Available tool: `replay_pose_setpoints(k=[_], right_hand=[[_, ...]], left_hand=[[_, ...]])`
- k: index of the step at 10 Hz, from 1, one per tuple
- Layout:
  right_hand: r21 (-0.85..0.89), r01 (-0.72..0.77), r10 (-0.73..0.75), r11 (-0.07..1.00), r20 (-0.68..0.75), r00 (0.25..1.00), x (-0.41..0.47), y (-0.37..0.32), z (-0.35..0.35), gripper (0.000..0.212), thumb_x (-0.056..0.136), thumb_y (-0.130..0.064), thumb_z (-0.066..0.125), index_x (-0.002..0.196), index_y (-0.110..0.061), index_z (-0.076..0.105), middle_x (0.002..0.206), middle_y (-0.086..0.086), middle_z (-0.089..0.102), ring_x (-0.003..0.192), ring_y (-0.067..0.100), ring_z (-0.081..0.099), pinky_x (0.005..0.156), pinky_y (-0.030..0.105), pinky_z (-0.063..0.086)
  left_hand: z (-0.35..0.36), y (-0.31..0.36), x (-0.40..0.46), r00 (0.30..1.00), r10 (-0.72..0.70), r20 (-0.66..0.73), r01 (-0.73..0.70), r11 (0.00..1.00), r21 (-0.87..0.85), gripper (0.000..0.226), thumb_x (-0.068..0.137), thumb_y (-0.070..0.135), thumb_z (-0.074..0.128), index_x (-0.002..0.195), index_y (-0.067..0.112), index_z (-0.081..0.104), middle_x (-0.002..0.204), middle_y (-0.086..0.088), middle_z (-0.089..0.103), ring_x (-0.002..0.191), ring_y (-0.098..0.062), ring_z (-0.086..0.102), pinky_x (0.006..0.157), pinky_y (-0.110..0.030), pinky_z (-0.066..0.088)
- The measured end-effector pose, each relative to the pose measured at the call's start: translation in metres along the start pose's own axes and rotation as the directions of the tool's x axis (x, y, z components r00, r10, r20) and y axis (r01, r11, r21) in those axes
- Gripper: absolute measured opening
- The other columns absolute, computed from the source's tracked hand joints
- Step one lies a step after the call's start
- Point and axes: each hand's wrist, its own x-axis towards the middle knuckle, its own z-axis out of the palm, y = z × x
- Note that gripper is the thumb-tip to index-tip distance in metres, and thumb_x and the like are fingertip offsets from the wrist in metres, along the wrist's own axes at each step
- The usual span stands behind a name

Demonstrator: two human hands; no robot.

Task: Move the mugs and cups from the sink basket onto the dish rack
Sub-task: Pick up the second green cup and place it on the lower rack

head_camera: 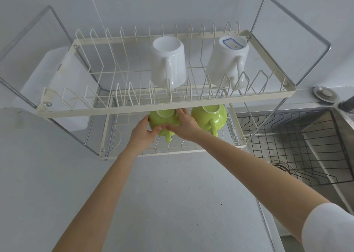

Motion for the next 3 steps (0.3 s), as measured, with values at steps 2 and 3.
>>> replay_pose_setpoints(k=[2,3], right_hand=[[-0.007,-0.019,0.019,1.000,0.009,1.000,-0.0018,-0.0024,-0.0006,0.072,0.083,-0.033,0.063,0.141,-0.011,0.026,0.141,0.011,0.035,0.131,0.029,0.038,0.106,0.035,0.035],[-0.009,-0.021,0.021,1.000,-0.019,1.000,-0.0034,-0.0017,-0.0024,0.071,0.085,-0.034,0.060,0.142,-0.007,0.026,0.145,0.013,0.032,0.134,0.030,0.035,0.110,0.038,0.034]], left_hand=[[0.0011,0.0006,-0.0020,1.000,0.000,-0.027,0.000,1.000,0.005,0.062,0.087,0.032,0.055,0.138,0.007,0.030,0.142,-0.015,0.040,0.115,-0.035,0.054,0.098,-0.050,0.046],[-0.0006,-0.0031,-0.0012,0.999,-0.016,-0.041,0.017,0.999,0.031,0.067,0.088,0.034,0.052,0.143,0.008,0.022,0.149,-0.015,0.031,0.122,-0.035,0.050,0.103,-0.051,0.041]])
